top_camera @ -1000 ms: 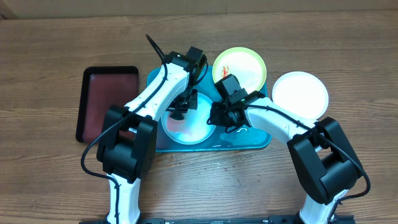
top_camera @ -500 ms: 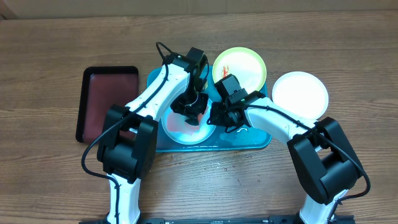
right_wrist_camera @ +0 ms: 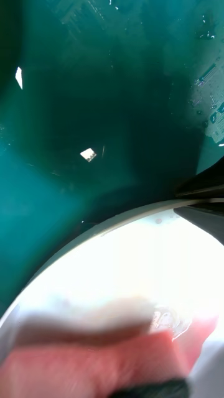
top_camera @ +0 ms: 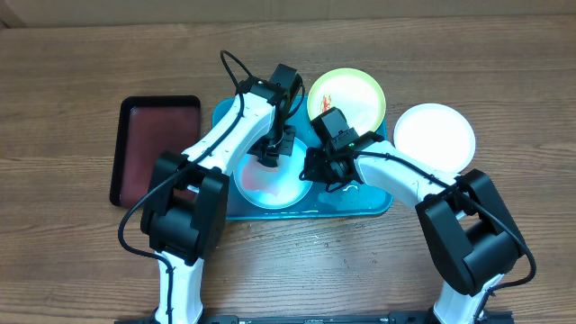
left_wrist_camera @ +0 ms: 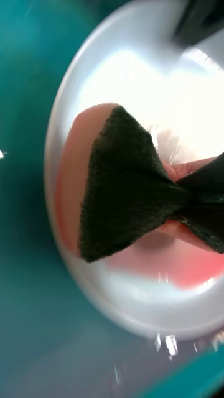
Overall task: Clean dirty plates on tray and stack at the side
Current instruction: 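Keep scrubbing the light blue plate while right gripper holds its rim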
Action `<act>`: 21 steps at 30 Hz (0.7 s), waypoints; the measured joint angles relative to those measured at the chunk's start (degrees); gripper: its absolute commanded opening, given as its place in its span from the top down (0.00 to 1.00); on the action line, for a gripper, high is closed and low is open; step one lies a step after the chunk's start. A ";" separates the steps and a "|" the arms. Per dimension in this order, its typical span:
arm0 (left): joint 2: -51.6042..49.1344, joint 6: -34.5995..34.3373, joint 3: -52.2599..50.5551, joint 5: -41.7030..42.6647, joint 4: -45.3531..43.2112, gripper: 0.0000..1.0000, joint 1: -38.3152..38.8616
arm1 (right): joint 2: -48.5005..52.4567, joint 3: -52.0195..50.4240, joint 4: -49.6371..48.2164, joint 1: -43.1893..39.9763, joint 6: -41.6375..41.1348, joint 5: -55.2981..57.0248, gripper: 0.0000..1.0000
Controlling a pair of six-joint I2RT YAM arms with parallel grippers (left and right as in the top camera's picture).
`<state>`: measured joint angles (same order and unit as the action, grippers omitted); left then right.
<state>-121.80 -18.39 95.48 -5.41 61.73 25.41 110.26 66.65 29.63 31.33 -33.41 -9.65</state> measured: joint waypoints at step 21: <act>0.00 -2.62 -0.31 -3.54 7.72 0.96 0.02 | 0.00 0.00 0.07 0.00 0.02 0.00 0.95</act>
<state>-121.80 -21.02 95.18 -8.95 69.45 25.43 110.26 66.65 29.69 31.33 -33.39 -9.65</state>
